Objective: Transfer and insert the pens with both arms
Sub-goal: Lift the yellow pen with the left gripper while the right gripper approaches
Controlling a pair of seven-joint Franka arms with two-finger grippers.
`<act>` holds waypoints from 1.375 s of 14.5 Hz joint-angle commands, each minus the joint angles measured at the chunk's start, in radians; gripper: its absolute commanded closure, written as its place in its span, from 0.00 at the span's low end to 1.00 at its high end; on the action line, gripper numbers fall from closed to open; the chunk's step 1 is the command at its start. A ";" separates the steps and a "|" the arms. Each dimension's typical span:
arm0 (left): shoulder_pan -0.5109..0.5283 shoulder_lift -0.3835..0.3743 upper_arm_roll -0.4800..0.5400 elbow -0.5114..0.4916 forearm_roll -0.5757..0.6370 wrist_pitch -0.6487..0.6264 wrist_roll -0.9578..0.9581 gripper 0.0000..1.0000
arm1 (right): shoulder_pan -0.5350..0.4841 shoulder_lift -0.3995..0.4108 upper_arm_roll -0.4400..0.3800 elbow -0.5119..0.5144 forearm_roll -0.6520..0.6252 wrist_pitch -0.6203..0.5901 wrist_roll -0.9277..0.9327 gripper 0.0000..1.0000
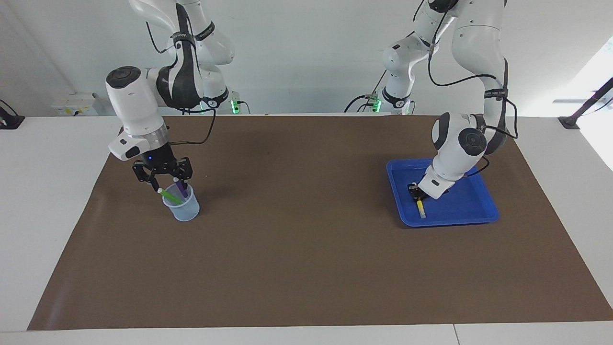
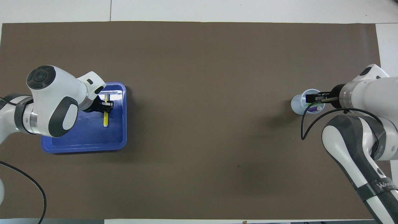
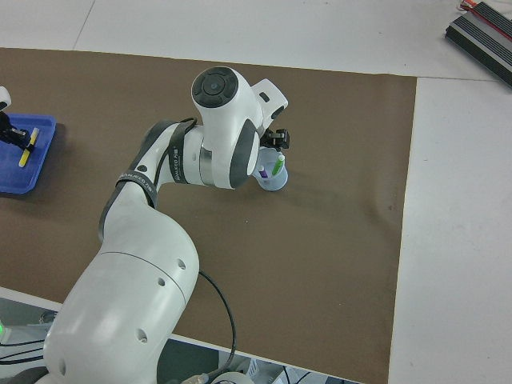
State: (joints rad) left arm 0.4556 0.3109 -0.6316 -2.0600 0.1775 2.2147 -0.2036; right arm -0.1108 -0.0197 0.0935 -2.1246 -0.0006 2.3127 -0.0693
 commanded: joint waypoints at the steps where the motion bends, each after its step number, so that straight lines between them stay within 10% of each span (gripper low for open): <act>1: 0.017 0.024 -0.002 0.046 0.025 -0.056 0.006 1.00 | -0.013 0.018 0.011 0.107 -0.006 -0.108 0.013 0.06; 11: 0.032 -0.002 -0.008 0.398 -0.376 -0.529 -0.371 1.00 | 0.008 0.050 0.011 0.480 -0.002 -0.562 0.173 0.00; 20: 0.031 -0.050 -0.126 0.391 -0.890 -0.459 -1.134 1.00 | 0.092 0.053 0.012 0.552 -0.001 -0.685 0.301 0.00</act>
State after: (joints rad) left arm 0.4866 0.2806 -0.7356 -1.6386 -0.6323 1.7163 -1.2451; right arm -0.0206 0.0126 0.1033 -1.6028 -0.0005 1.6491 0.2090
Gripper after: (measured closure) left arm 0.819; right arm 0.000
